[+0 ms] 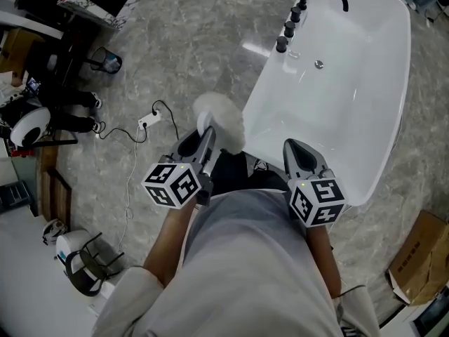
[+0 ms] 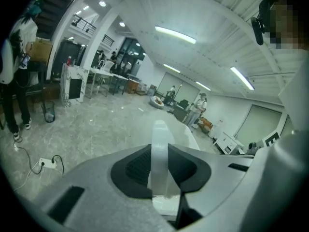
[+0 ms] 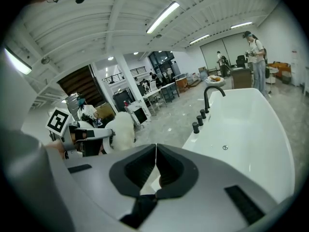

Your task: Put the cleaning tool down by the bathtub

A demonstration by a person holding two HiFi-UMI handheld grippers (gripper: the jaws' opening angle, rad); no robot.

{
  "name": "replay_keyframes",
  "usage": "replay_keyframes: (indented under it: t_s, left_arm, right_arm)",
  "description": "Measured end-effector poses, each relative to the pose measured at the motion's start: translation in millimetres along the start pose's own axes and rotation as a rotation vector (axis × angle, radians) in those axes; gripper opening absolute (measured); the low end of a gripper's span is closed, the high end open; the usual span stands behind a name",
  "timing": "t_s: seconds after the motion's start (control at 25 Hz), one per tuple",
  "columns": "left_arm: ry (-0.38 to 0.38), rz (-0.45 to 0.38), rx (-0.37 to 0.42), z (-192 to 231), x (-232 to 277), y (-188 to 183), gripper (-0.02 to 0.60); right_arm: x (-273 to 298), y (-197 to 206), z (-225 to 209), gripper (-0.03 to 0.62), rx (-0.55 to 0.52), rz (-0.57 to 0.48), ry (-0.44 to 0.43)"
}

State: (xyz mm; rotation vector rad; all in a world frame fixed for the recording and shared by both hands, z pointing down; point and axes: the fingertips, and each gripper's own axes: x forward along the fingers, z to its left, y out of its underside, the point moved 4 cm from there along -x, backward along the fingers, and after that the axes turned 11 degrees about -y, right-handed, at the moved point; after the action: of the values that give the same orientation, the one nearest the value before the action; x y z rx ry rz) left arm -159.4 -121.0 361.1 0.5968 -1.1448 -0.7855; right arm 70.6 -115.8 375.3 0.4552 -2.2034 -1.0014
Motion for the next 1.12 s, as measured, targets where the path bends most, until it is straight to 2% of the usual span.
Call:
replay_keyframes:
  t_s: [0.28,0.56,0.84,1.12]
  left_arm:
    - [0.001,0.043,-0.030,4,18,11,0.083]
    - [0.006,0.089,-0.015,3,38,28,0.083]
    - [0.009,0.110,-0.003,4,47,36,0.083]
    - [0.021,0.159,0.012,11,59,51,0.083]
  right_arm:
    - [-3,2,-5,0.012,0.011,0.002,0.022]
    - [-7,9,-15,0.012,0.041,0.001,0.044]
    - [-4,15,-8,0.012,0.043,0.028,0.019]
    - [-5,22,-7,0.012,0.059,0.048,0.035]
